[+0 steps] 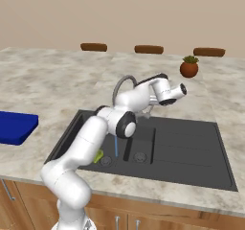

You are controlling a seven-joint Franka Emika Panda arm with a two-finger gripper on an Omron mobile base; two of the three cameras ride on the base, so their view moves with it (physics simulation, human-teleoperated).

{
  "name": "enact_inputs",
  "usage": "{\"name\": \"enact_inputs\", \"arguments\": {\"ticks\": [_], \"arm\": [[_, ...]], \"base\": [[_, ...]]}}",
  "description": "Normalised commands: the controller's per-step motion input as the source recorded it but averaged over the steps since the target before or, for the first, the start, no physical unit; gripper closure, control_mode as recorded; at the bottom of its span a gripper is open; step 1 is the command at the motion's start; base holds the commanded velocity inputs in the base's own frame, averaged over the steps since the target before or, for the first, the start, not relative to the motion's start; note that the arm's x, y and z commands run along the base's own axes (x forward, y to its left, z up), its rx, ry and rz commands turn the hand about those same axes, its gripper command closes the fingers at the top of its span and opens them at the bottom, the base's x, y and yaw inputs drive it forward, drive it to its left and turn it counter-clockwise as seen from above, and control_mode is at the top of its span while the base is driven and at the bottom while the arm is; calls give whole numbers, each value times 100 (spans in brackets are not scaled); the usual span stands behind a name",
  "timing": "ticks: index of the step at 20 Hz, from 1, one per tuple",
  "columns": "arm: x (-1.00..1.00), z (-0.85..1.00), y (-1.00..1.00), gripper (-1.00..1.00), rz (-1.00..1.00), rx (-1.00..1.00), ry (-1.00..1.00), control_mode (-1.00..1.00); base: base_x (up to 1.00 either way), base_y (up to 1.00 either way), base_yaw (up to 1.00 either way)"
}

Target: Pick up all produce items and place them in the sink. Turn on the sink faucet to wash them. Then turn the sink off and put them in the tray.

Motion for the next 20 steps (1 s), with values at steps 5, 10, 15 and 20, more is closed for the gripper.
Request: {"name": "enact_inputs", "arguments": {"ticks": [5, 10, 15, 20], "arm": [[5, 2, 63, 100, 0, 0, 0, -100], [6, 0, 55, 100, 0, 0, 0, -100], [2, 1, -12, -100, 6, 0, -5, -100], [0, 24, -3, -100, 5, 0, -10, -100]], "base": [[0, 0, 0], [0, 0, 0], [0, 0, 0], [0, 0, 0]]}}
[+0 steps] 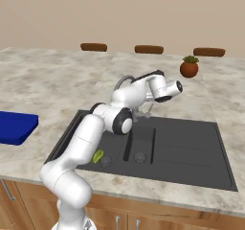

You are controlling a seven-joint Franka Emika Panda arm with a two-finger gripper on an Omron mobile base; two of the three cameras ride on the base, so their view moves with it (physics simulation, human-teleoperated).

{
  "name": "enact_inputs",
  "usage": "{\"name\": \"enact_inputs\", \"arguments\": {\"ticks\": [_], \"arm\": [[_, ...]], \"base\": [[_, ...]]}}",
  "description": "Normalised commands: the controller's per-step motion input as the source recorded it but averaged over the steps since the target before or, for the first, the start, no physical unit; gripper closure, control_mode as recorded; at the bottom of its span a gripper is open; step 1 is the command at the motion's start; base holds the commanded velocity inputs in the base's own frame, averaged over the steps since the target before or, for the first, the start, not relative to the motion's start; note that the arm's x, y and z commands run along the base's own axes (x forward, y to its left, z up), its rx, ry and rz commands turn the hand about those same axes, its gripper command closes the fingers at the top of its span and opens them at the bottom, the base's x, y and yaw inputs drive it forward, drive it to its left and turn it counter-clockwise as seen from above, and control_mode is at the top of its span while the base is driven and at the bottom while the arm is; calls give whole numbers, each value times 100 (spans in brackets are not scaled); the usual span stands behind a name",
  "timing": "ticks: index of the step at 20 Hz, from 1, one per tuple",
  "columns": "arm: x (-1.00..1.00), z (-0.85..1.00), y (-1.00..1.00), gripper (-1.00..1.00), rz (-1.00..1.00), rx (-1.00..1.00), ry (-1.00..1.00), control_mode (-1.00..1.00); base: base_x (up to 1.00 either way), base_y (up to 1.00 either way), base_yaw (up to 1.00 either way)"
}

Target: Pick up all produce items and place them in the sink. Turn on the sink faucet to wash them. Then turn the sink off and put them in the tray.

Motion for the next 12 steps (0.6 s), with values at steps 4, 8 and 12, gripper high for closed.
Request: {"name": "enact_inputs", "arguments": {"ticks": [4, 8, 12], "arm": [[0, 38, 0, -100, 4, 0, -10, -100], [-6, 41, 0, -100, 3, 0, -10, -100], [-17, 43, -6, -100, 0, 0, -9, -100]], "base": [[0, 0, 0], [0, 0, 0], [0, 0, 0]]}}
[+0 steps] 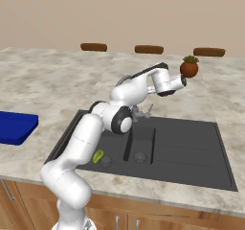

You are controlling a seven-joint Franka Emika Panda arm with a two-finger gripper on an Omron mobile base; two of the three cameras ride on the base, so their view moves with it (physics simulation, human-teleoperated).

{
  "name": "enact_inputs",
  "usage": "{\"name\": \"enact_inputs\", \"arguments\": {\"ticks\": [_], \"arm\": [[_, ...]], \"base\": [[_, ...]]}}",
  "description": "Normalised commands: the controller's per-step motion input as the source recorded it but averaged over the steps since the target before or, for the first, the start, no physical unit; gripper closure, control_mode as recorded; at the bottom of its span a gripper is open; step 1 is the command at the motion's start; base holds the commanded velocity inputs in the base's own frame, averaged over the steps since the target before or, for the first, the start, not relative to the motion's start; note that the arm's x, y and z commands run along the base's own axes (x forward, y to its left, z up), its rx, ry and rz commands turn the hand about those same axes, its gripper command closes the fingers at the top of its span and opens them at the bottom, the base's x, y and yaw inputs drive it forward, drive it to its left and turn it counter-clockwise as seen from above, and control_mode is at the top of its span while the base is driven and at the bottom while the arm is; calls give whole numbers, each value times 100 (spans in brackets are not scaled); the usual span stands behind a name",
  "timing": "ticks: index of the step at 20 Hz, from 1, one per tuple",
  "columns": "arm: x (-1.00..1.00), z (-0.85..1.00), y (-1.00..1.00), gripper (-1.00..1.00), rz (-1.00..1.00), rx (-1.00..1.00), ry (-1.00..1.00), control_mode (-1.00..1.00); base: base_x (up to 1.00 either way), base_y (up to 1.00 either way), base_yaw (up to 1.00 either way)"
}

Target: Pick up all produce items and place them in the sink. Turn on the sink faucet to wash them. Then turn the sink off and put them in the tray.

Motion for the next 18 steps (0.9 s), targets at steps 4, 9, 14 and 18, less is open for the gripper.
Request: {"name": "enact_inputs", "arguments": {"ticks": [4, 9, 14, 18], "arm": [[-26, 41, -14, -100, 0, 0, -8, -100], [-43, 33, -15, -100, 0, 0, -6, -100], [-57, 22, -6, -100, 0, -1, -4, -100], [-75, 13, 0, -100, -3, -1, -5, -100]], "base": [[0, 0, 0], [0, 0, 0], [0, 0, 0], [0, 0, 0]]}}
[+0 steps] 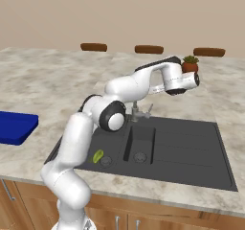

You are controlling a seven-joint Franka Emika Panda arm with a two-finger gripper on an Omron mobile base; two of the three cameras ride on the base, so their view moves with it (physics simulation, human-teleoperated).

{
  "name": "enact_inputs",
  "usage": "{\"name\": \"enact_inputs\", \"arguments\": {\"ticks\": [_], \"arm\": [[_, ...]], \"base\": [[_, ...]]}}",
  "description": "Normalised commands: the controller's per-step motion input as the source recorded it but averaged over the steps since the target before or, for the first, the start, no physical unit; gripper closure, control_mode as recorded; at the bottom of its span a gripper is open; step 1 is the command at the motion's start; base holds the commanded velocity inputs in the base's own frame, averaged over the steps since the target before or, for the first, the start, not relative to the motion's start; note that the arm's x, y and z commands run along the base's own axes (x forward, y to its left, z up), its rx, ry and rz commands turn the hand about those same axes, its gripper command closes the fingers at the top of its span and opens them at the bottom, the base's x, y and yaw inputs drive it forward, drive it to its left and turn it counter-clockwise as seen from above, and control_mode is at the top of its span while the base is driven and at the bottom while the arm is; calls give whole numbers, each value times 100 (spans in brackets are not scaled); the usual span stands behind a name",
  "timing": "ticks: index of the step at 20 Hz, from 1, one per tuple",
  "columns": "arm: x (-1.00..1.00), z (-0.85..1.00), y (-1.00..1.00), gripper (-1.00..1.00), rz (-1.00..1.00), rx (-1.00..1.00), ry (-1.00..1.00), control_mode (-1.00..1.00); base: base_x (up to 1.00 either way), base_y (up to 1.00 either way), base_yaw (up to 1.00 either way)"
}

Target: Pick up all produce items and place them in the sink. Turn on the sink faucet to wash them. Then turn the sink off and put them in the tray.

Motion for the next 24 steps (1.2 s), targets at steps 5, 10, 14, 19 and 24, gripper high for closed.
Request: {"name": "enact_inputs", "arguments": {"ticks": [5, 10, 14, 19, 24], "arm": [[-79, 13, 1, -100, -6, 0, -4, -100], [-68, 13, 17, -100, -7, 0, -1, -100], [-52, 6, 37, -100, -6, 0, 0, -100], [-38, 0, 57, -100, -8, -3, 3, -100], [-33, 0, 66, -100, -6, -10, 14, -100]], "base": [[0, 0, 0], [0, 0, 0], [0, 0, 0], [0, 0, 0], [0, 0, 0]]}}
